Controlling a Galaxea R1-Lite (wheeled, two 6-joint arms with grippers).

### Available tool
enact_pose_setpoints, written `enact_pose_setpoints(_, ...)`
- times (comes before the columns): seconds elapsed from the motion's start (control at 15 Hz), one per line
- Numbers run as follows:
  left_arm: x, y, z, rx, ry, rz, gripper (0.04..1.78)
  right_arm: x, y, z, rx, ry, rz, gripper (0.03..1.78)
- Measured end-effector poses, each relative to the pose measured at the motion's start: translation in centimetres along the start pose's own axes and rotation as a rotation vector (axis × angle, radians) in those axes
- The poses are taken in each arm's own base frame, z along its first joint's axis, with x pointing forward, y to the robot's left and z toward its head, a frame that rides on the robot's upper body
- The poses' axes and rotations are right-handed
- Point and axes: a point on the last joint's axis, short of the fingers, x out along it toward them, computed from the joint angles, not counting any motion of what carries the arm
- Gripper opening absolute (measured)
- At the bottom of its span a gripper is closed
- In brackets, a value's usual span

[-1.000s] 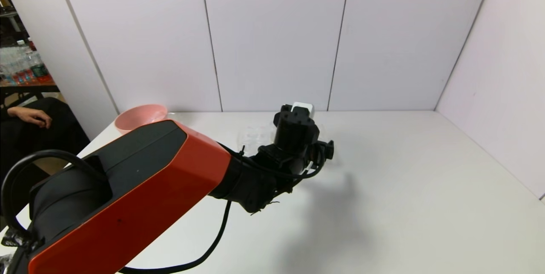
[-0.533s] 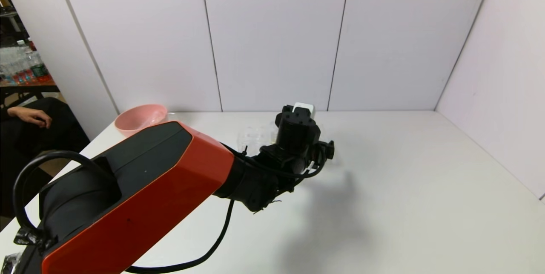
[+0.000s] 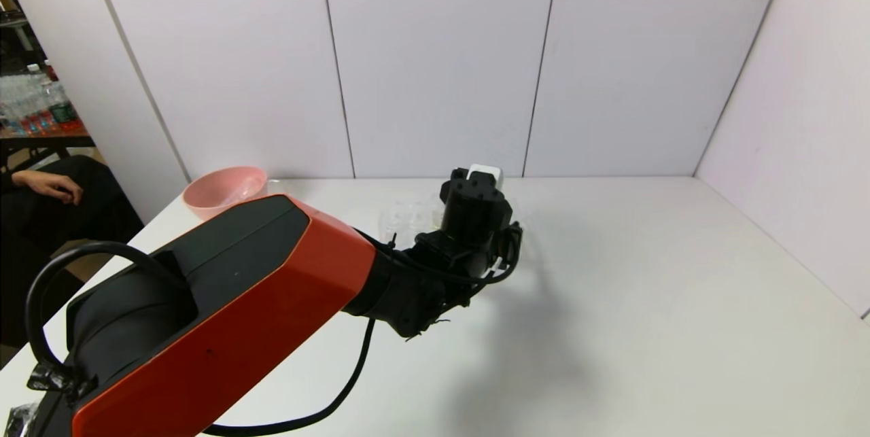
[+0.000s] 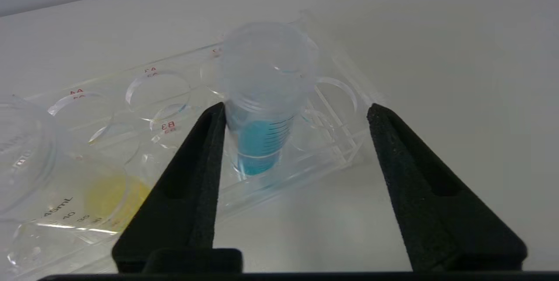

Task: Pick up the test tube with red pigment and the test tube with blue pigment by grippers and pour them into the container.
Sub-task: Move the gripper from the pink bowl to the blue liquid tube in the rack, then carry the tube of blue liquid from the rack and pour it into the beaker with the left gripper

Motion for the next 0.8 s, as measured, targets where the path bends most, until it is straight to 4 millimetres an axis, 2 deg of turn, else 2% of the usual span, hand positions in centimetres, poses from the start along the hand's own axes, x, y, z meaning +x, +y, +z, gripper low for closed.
enact_pose_setpoints(0.2,0.03,0.11,0.00,0.000,0.000,0.011,0.54,0.00,0.00,0.00,0.000,0.000,0.000,1.77)
enact_pose_setpoints(0.27,0.01,0.09,0.01,0.001,0.000,0.011,0.46,0.00,0.00,0.00,0.000,0.000,0.000,1.77)
enact_pose_setpoints(0.8,-0.16,0.30,0.36,-0.002,-0.007,0.009,0.44,0.00,0.00,0.00,0.000,0.000,0.000,1.77)
